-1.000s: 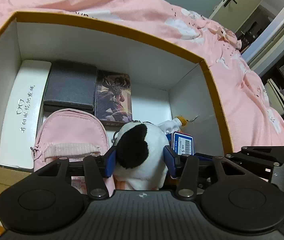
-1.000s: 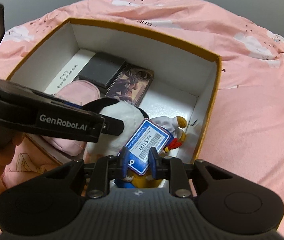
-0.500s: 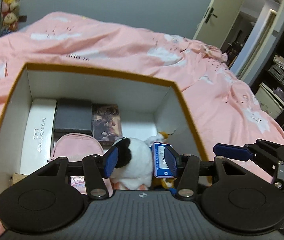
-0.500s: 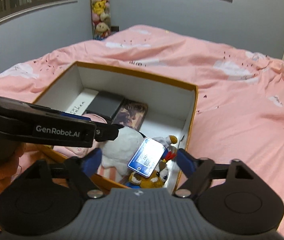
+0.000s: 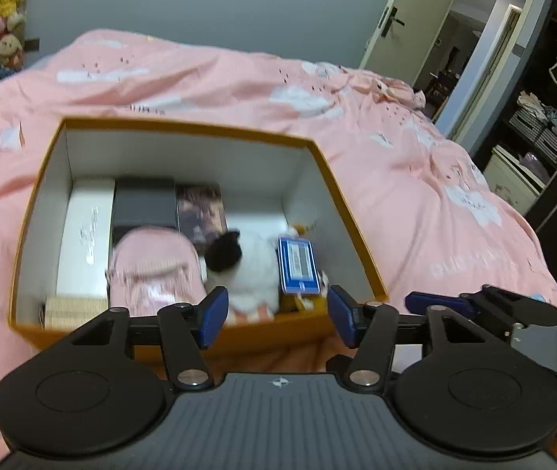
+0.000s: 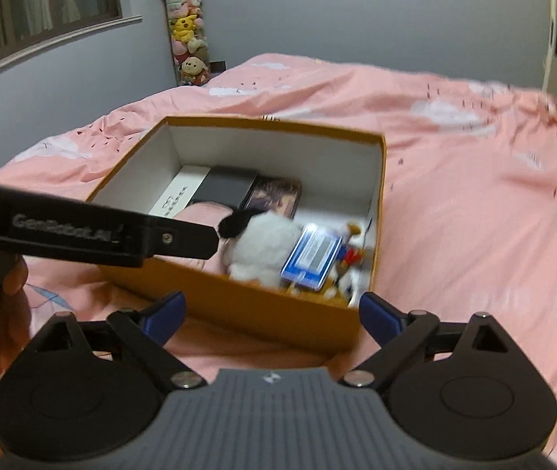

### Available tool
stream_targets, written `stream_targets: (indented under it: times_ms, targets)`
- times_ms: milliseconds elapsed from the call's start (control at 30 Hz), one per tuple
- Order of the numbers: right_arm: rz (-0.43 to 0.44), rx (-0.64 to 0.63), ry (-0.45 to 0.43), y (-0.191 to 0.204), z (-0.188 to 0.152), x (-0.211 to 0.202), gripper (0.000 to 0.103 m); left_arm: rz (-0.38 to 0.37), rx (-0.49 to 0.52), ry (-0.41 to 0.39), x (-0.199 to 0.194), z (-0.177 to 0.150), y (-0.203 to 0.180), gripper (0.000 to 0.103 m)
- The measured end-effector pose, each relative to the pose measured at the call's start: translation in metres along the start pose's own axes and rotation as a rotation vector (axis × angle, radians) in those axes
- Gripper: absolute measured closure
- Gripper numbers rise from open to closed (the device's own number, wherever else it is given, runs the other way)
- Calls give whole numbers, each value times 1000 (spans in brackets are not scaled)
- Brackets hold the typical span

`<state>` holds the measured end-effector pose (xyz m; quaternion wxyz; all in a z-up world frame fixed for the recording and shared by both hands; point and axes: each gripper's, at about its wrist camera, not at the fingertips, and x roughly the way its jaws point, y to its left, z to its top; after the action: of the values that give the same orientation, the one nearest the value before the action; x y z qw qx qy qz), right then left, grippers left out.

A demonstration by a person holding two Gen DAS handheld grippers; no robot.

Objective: Organize objects
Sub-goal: 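Lower the plush toys into the orange box and open both tools, then move both tools toward the crocheted orange fruit and yellow tape measure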

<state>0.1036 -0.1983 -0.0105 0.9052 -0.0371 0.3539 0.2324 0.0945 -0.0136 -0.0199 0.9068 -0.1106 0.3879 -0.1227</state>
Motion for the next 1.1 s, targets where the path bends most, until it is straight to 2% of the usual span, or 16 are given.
stream_targets:
  times_ms: [100,300,500,600,667,800,967,1100]
  targets:
    - [18,39,34,-1,-12,-1,8,-12,-23,47,-1,-11,4,32]
    - [-6,12,106,6,-29,-3,8,-32,-75,146,-5,-37,17,32]
    - [15,36,211,3,-50,-3,30,-70,-99,270,-2,-65,27,35]
    - [31,53,260,3,-61,-2,36,-103,-68,317,2,-78,22,35]
    - [32,49,295,4,-68,-1,44,-122,-29,336,5,-83,15,35]
    - [3,56,337,1,-78,0,53,-121,69,347,11,-92,0,38]
    - [-15,98,358,-9,-84,1,54,-134,142,358,23,-97,-10,38]
    - [-22,128,369,-15,-89,3,57,-142,133,384,39,-100,-9,39]
